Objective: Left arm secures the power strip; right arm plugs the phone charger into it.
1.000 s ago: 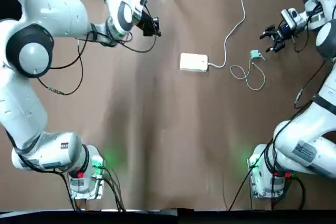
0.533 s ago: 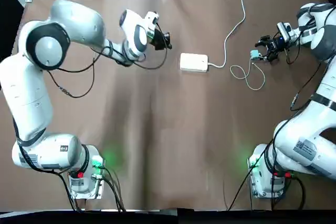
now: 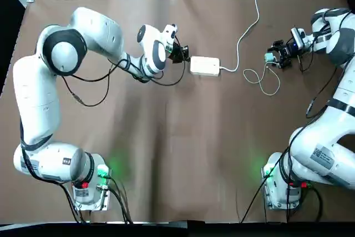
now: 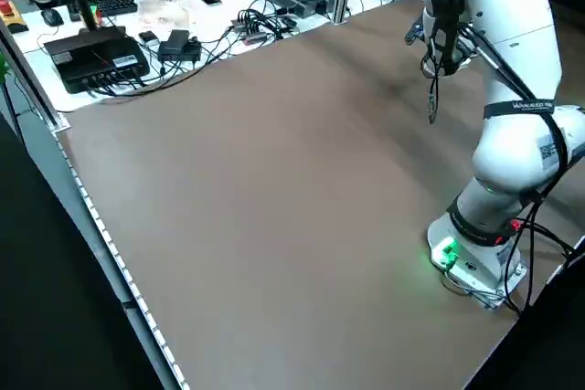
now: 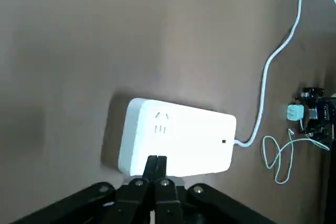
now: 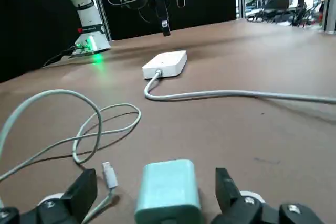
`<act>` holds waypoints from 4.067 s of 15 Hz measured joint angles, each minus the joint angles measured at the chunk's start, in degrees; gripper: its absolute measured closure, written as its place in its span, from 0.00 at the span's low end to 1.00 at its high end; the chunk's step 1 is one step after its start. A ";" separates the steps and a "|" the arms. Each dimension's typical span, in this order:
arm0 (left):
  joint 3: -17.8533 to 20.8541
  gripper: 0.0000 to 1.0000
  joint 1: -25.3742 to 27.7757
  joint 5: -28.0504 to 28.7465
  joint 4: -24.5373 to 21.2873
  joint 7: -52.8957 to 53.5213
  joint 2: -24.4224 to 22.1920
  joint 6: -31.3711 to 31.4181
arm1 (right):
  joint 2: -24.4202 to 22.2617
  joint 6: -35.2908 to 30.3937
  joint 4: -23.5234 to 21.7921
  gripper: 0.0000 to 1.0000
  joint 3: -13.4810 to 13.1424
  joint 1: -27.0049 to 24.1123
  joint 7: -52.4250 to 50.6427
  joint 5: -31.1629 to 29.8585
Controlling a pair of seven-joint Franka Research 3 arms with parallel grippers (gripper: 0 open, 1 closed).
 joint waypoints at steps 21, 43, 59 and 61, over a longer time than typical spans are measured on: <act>5.39 0.99 -8.77 4.67 11.75 1.01 9.55 0.02 | 2.38 -0.10 0.17 0.10 0.11 -0.08 -4.60 3.60; 5.38 0.99 -8.81 4.67 12.05 1.03 9.92 0.02 | 2.38 -0.32 0.28 0.52 0.10 -0.88 -4.89 3.29; 5.37 0.99 -8.81 4.68 12.07 1.10 9.93 0.02 | -20.56 -0.29 5.54 0.52 -1.41 5.67 37.16 -8.87; 5.38 0.99 -8.81 4.68 12.08 1.10 9.94 0.02 | -25.25 -0.13 8.09 0.52 -1.43 7.91 53.33 -14.08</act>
